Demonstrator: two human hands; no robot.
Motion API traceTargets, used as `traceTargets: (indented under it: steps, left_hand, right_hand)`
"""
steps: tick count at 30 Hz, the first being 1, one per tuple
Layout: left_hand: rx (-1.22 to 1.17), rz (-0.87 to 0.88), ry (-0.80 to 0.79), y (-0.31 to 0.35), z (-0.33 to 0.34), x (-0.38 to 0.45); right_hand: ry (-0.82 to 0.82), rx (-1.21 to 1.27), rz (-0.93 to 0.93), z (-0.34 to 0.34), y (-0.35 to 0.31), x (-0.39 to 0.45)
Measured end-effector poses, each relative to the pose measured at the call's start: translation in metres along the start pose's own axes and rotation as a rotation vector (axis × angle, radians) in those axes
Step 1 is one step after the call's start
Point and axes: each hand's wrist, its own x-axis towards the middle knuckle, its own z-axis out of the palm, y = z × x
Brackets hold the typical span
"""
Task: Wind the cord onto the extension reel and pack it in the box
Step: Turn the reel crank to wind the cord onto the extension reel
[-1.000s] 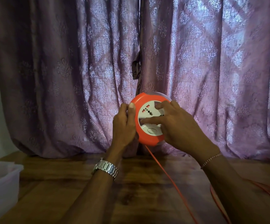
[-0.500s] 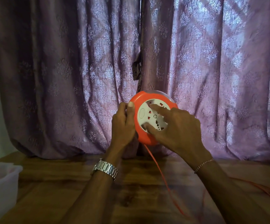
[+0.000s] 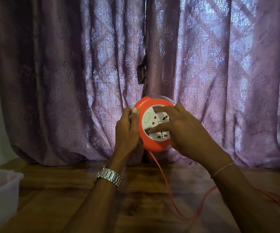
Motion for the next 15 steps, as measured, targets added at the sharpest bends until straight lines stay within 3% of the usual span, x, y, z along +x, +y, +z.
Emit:
traceTargets:
  steps: [5,10,15]
  left_hand:
    - [0.006,0.004,-0.003,0.002,0.002,0.000]
    - [0.017,0.016,-0.011,0.002,0.004,-0.002]
    - [0.016,0.011,-0.016,0.004,0.003,-0.002]
  right_hand:
    - [-0.096,-0.117,0.044,0.003,-0.004,0.001]
    - [-0.057,-0.227,0.073,0.010,0.000,-0.001]
    - [0.082,-0.125,0.243,0.014,-0.001,-0.001]
